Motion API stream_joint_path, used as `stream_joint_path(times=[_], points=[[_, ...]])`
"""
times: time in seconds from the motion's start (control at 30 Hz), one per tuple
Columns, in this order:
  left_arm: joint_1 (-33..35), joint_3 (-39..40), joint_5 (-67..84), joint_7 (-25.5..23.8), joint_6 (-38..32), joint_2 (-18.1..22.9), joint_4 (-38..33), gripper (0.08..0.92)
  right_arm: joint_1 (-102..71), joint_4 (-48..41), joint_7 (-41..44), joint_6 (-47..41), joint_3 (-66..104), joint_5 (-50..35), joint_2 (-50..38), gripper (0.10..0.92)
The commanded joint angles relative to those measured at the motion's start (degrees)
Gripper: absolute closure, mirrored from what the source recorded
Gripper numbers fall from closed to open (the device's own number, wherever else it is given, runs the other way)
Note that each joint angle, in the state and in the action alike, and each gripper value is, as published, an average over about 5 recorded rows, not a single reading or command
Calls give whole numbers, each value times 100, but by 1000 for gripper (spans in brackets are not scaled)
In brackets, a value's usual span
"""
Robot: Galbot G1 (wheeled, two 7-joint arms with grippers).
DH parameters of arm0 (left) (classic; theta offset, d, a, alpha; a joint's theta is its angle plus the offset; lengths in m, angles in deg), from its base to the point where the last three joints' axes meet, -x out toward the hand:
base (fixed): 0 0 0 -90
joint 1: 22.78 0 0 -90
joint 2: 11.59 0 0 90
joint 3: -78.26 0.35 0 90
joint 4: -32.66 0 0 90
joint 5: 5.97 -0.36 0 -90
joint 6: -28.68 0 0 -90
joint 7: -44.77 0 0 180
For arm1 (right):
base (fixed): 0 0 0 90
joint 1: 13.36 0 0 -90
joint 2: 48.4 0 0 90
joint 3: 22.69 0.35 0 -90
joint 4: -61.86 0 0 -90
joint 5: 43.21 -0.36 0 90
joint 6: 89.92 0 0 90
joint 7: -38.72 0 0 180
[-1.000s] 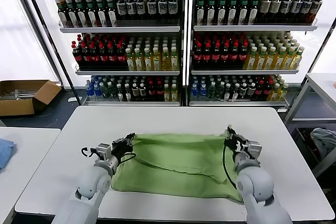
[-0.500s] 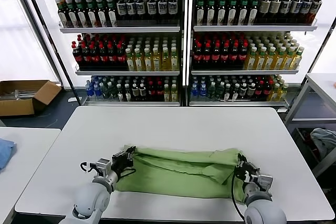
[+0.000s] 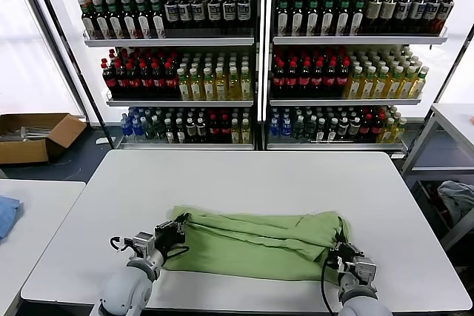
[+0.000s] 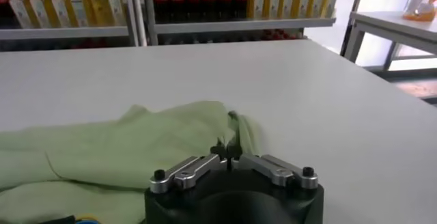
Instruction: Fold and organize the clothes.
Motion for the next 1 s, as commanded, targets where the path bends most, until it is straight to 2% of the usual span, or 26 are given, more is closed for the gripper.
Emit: stream_joint_path(times=[0.03, 0.27, 0.4, 0.57, 0.77, 0.87, 1.0], points=[[87, -1, -183, -40, -88, 43, -254, 892, -109, -137, 146, 181, -110, 154, 28, 866], [402, -53, -205, 208, -14, 167, -1211, 702, -445, 1277, 271, 248, 324, 89, -110, 670], [608, -221, -273, 377, 67, 386, -1428, 589, -509, 2041, 258, 205, 634, -149, -253, 557], [728, -509, -269, 493, 53, 563, -1217, 442, -444, 2514, 168, 147, 766, -289, -292, 410], [619, -665, 198, 606, 179, 596, -727, 269, -369, 2618, 83, 29, 563, -259, -408, 245], [513, -695, 521, 692, 269, 624, -504, 203, -330, 2649, 57, -23, 476, -232, -453, 209], [427, -699, 752, 730, 326, 655, -304, 179, -330, 2634, 60, -45, 441, -211, -479, 203]])
